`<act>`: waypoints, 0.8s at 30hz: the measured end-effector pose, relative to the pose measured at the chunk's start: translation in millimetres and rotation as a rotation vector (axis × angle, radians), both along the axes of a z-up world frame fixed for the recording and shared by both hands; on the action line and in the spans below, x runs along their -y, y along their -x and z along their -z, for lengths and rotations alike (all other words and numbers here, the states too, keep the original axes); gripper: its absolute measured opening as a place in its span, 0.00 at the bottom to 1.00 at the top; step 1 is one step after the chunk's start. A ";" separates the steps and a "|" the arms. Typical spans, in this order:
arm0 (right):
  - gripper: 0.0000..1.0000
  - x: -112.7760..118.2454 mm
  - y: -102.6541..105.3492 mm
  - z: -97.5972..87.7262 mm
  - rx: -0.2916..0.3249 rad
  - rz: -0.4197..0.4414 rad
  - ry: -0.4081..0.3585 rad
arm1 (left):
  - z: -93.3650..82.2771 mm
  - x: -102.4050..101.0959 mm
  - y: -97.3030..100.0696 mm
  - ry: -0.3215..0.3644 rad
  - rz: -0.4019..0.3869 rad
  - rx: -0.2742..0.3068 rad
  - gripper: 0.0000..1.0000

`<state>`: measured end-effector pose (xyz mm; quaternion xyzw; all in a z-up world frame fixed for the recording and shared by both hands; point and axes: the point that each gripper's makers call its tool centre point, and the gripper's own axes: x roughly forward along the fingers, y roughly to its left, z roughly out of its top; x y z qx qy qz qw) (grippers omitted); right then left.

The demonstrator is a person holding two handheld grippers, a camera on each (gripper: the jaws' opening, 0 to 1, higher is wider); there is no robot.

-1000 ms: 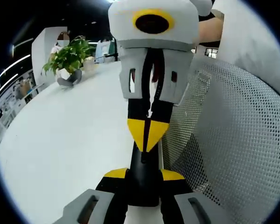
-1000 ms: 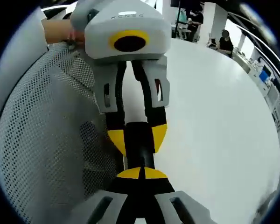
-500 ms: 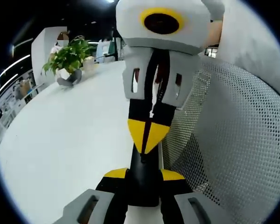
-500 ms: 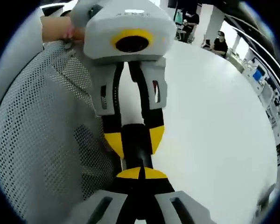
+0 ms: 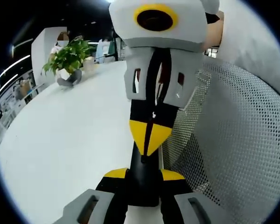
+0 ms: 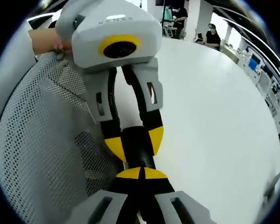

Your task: Press the specified remote control buttons in sequence, fully releasing each button before pressing the next.

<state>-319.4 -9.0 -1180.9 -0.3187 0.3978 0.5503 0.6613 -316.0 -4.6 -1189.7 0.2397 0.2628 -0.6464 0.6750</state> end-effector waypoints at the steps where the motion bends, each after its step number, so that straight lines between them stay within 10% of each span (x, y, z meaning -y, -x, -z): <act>1: 0.00 -0.1 -0.7 0.2 0.004 -0.007 -0.001 | 0.0 0.0 0.0 0.000 0.000 0.000 0.24; 17: 0.00 -4.8 -5.0 2.2 0.082 -0.037 0.022 | -0.3 0.6 -1.1 -0.006 -0.005 0.003 0.24; 24: 0.00 -6.3 0.6 -1.6 0.016 -0.009 -0.045 | -0.3 0.8 -0.9 -0.001 -0.005 0.002 0.24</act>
